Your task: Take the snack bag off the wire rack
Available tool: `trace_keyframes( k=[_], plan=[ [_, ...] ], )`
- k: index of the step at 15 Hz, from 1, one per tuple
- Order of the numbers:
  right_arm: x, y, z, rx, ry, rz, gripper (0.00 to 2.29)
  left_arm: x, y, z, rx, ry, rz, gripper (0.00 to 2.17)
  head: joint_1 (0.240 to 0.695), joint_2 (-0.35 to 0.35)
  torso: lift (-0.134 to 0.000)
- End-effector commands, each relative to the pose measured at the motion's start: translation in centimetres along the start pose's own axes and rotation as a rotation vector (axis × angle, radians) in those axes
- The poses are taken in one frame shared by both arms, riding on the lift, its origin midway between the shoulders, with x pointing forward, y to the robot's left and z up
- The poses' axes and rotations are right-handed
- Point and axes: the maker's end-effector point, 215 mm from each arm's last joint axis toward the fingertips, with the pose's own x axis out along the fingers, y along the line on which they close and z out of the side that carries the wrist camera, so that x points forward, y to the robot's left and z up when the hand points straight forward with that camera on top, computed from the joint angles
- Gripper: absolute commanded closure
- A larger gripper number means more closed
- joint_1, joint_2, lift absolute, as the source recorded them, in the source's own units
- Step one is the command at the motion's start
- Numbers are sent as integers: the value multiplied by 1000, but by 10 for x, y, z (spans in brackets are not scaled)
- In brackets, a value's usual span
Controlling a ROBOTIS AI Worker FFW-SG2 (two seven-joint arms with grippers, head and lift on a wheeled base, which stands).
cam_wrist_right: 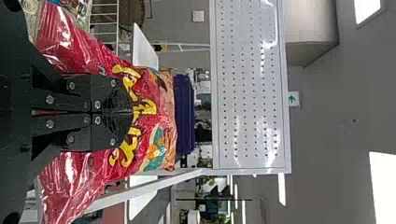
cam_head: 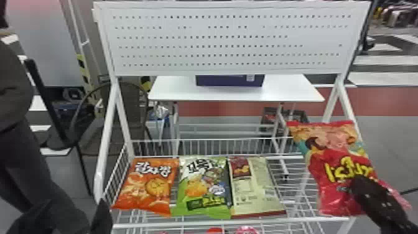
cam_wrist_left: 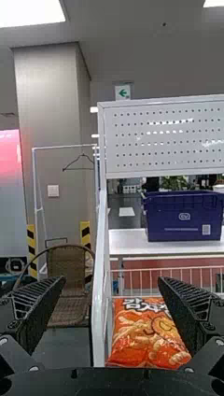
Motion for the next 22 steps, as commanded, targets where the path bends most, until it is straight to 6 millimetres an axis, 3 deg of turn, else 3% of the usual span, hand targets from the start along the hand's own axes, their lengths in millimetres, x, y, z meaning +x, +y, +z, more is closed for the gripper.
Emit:
trace_keyframes(
  k=[1, 4, 6, 22],
  plan=[
    [-11, -2, -1, 0, -1, -3, 2243, 0, 1, -1, 0, 2, 0, 164, 499, 0, 0],
    [-24, -4, -7, 2, 9, -12, 2243, 1, 3, -1, 2, 3, 2, 164, 499, 0, 0],
    [-34, -6, 8, 5, -39, -19, 2243, 1, 3, -2, 1, 6, 2, 164, 499, 0, 0],
    [-33, -10, -3, -3, 8, -29, 2243, 4, 4, -4, -1, 9, 4, 164, 499, 0, 0]
  ],
)
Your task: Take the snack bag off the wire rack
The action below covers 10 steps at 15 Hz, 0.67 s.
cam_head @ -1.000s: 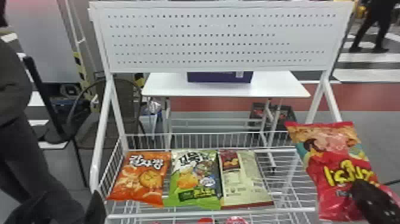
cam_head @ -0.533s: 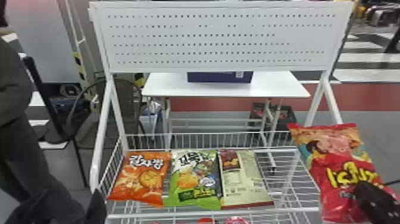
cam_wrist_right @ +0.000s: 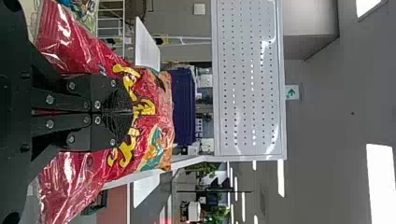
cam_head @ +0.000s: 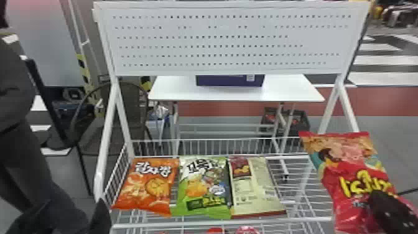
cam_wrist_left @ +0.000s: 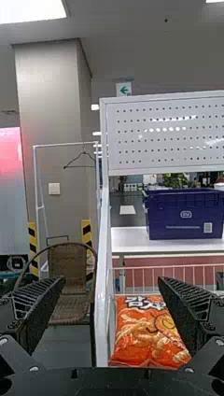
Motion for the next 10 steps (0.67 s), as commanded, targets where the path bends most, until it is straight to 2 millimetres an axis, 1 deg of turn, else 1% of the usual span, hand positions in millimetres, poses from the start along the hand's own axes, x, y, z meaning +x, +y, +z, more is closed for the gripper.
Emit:
trace_keyframes(
  k=[1, 10],
  plan=[
    [0, 1, 0, 1, -1, 1, 2243, 0, 0, 0, 0, -1, 1, 164, 499, 0, 0],
    [0, 2, -1, 6, 5, 5, 2243, 0, 0, 2, 0, -4, -1, 164, 499, 0, 0]
  ],
)
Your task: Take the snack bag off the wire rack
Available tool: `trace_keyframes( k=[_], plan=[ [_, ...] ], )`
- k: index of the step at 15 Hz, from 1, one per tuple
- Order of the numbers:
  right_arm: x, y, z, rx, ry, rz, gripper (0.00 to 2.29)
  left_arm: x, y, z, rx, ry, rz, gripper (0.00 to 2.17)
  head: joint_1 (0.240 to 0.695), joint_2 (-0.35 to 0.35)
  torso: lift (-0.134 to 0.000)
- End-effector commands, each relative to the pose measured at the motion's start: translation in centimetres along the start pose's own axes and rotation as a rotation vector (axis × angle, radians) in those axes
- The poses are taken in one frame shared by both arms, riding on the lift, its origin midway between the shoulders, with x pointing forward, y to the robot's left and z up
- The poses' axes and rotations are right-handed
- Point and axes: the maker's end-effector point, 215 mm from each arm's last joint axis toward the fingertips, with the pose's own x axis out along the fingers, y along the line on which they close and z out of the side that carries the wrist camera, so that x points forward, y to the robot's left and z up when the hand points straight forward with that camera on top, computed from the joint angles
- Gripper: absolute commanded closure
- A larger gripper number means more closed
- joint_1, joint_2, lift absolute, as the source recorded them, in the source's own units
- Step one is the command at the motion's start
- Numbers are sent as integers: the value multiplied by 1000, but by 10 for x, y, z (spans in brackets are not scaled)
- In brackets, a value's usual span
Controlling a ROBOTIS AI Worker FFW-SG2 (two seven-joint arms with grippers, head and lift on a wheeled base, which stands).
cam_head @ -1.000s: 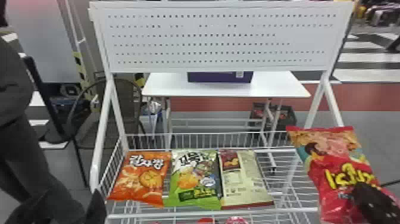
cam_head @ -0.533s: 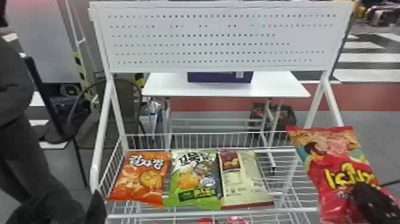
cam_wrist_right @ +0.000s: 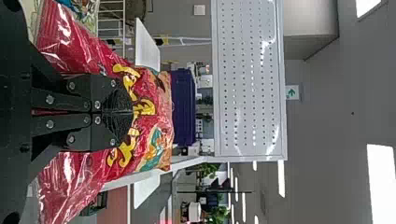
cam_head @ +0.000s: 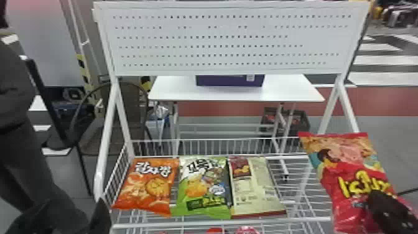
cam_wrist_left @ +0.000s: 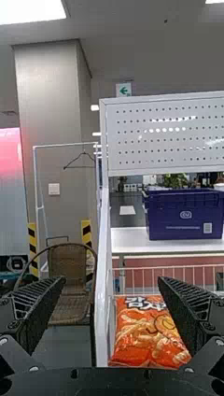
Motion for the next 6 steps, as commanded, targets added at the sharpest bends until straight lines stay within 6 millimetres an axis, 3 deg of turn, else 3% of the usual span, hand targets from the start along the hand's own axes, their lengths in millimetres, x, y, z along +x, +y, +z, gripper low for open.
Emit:
trace_keyframes(
  k=[1, 6],
  plan=[
    [0, 0, 0, 3, 2, 1, 2243, 0, 0, 0, 0, 1, -1, 164, 499, 0, 0],
    [0, 1, 0, 3, 3, 3, 2243, -1, 0, 0, 0, 0, 1, 164, 499, 0, 0]
  ],
)
